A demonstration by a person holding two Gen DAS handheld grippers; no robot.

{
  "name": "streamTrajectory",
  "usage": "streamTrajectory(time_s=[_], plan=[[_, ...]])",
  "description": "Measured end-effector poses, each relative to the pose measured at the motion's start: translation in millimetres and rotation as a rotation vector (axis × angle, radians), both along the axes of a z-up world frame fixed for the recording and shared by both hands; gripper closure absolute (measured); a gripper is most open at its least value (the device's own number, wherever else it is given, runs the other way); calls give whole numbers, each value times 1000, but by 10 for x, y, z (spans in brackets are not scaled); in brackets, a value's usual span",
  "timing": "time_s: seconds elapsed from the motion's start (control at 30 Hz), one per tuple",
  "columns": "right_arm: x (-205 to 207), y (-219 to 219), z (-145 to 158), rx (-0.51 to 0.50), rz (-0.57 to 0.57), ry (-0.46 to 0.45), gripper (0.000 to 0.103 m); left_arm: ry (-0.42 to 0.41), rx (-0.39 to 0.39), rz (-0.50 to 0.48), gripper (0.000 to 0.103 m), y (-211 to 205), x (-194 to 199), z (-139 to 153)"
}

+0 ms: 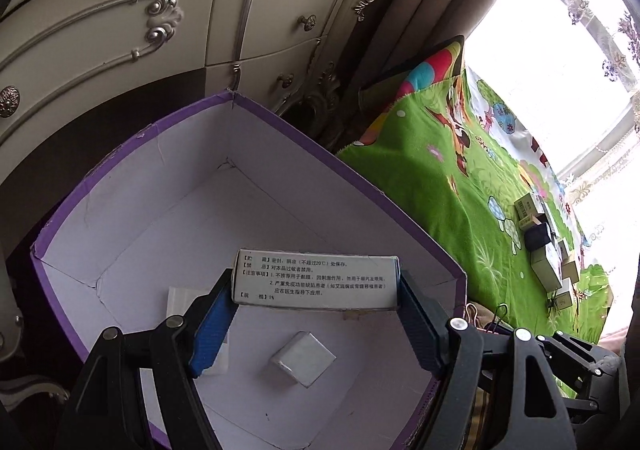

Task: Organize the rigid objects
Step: 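Release the medicine box with the left gripper while the right drops the pink clip, then move both grippers back over the boxes on the bed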

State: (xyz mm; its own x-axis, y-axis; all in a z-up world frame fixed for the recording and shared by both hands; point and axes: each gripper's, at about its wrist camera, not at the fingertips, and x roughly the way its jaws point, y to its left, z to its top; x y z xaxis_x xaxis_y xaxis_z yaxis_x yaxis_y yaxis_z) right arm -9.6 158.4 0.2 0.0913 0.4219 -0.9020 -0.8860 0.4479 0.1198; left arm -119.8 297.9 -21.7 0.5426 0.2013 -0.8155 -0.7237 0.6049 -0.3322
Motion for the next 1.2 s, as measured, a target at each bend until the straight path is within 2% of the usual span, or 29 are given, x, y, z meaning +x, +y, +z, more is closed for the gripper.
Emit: streamTrajectory(time_s=[0.17,0.23,0.3,0.43,0.67,0.8,0.9,1.03,1.07,1.13,1.2], plan=[[51,43,-60,-8,3,32,59,8,1,-7,25,6,60,-30],[62,62,-84,-16,4,42,44,21,2,-14,25,7,99,-50],[76,60,-83,-11,3,50,34,34,3,-15,24,13,129,-73],[134,16,-41,12,-15,59,30,36,4,-23,24,35,183,-98],[271,-119,75,23,-79,8,27,92,114,-100,24,-29,445,-35],[365,-219,208,44,-133,-73,23,112,192,-113,24,-97,583,73],[489,-353,323,72,-198,-133,17,112,298,-109,24,-190,678,208],[647,-577,445,93,-289,-253,17,131,526,-207,21,-484,866,443],[672,-652,471,104,-285,-286,17,125,557,-234,21,-551,904,488],[720,-804,509,107,-276,-345,16,109,573,-278,21,-639,988,556],[815,-970,520,90,-288,-368,16,56,519,-329,21,-706,1062,609]])
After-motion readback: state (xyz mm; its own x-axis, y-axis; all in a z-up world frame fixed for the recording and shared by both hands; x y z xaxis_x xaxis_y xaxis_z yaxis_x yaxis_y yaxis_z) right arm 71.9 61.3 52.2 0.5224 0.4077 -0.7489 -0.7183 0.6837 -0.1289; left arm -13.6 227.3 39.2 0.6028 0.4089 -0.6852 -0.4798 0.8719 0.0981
